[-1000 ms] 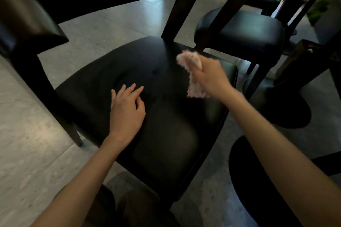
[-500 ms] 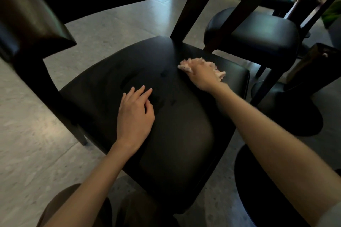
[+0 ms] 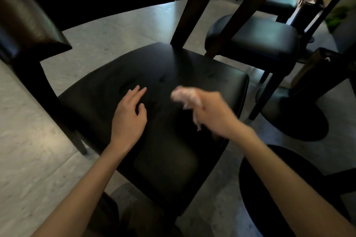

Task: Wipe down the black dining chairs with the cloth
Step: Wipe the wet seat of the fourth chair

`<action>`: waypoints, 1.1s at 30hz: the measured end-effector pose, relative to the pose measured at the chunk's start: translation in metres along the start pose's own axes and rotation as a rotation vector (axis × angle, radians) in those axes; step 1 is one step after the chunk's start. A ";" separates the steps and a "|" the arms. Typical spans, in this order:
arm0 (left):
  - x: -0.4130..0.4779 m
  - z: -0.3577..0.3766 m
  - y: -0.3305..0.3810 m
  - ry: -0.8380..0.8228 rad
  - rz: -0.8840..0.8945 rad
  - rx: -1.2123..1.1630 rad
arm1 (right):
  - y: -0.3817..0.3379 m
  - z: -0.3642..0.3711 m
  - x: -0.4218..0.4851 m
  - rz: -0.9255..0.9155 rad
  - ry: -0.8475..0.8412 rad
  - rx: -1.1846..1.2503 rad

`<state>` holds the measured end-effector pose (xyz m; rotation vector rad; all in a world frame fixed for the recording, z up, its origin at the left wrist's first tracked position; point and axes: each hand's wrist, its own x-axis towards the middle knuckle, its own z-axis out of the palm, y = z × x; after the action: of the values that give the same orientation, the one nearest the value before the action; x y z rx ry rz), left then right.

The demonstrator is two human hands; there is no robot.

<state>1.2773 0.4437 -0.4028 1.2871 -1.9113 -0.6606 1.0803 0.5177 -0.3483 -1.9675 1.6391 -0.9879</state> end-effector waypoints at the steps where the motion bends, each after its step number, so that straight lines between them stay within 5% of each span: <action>1: -0.001 0.002 0.000 -0.051 0.055 0.077 | 0.011 -0.015 0.008 0.100 0.097 0.005; 5: -0.001 0.008 0.003 -0.185 0.166 0.228 | 0.082 -0.065 0.047 0.219 0.325 -0.374; 12: 0.004 0.010 0.001 -0.259 0.163 0.314 | 0.169 -0.061 0.079 0.461 0.137 -0.571; 28: -0.004 0.008 0.008 -0.192 0.120 0.306 | 0.011 0.048 -0.071 0.069 0.089 -0.235; 33: -0.012 0.009 0.009 -0.193 0.117 0.315 | 0.020 -0.005 -0.040 0.181 0.491 -0.207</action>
<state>1.2682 0.4588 -0.4050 1.3263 -2.3012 -0.4487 1.0600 0.5523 -0.3694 -1.7425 2.2171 -1.3512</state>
